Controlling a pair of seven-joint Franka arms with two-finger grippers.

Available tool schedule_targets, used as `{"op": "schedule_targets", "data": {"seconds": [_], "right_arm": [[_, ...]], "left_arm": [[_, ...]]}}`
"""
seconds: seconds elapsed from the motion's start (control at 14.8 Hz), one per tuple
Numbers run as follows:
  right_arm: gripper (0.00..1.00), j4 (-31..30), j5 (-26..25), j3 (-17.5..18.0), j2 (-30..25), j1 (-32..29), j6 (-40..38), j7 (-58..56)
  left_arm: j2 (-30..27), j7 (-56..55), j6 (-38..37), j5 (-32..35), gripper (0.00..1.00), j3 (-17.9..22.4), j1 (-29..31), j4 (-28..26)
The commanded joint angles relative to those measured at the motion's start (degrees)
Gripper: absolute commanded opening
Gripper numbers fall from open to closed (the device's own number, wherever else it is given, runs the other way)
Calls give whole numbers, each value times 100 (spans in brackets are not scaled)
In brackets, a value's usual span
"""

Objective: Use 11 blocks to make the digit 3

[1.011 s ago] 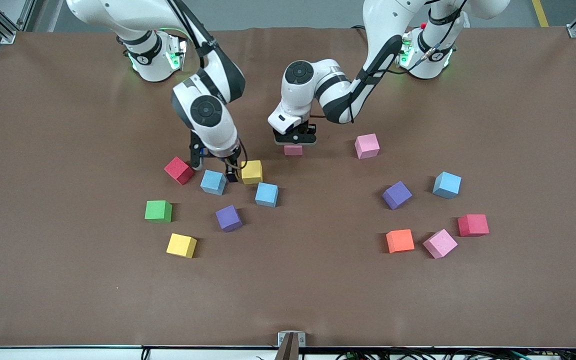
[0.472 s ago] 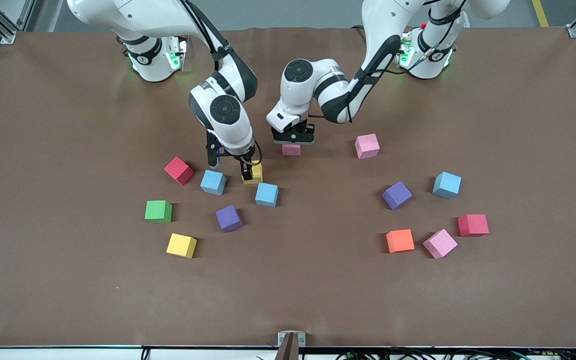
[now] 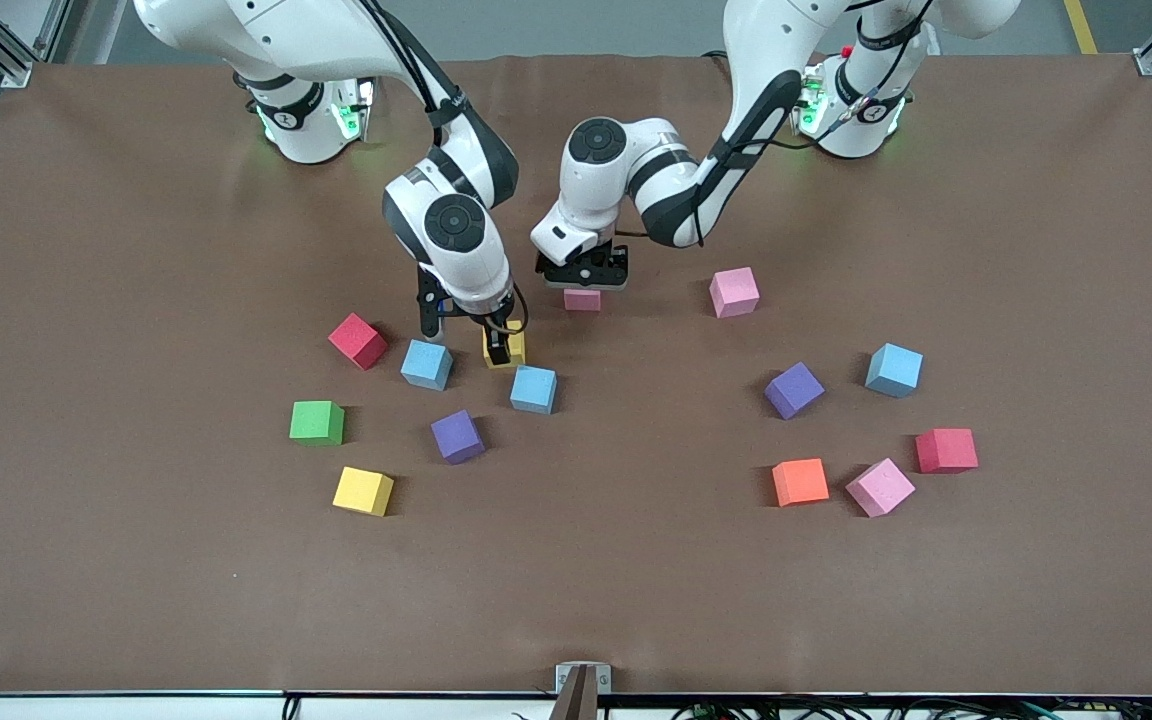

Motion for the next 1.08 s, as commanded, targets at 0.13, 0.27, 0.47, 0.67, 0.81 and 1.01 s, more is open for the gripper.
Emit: {"op": "schedule_targets", "data": {"seconds": [0.13,0.27,0.47,0.67,0.81,1.01], "right_arm": [[100,74,-255,-57,134,44,106,-5],[100,74,-255,-66,231,44,238,-5],[97,74,-264,-66,301,26,256,-5],[87,74,-264,-66,372,26,274,-5],[53,74,-264,-66,372,44,335,-13],[1,48,-238,-57,363,17,327,30]], "left_arm": [[-733,-337,-530,133,100,6,24,-43],[-1040,-355,-793,133,100,6,33,-43],[-1515,-311,-1337,124,100,24,181,36],[-1753,-232,-2391,124,100,32,436,492],[-1806,-293,-2875,54,100,32,682,773],[-1990,-258,-3317,36,100,24,1235,906]]}}
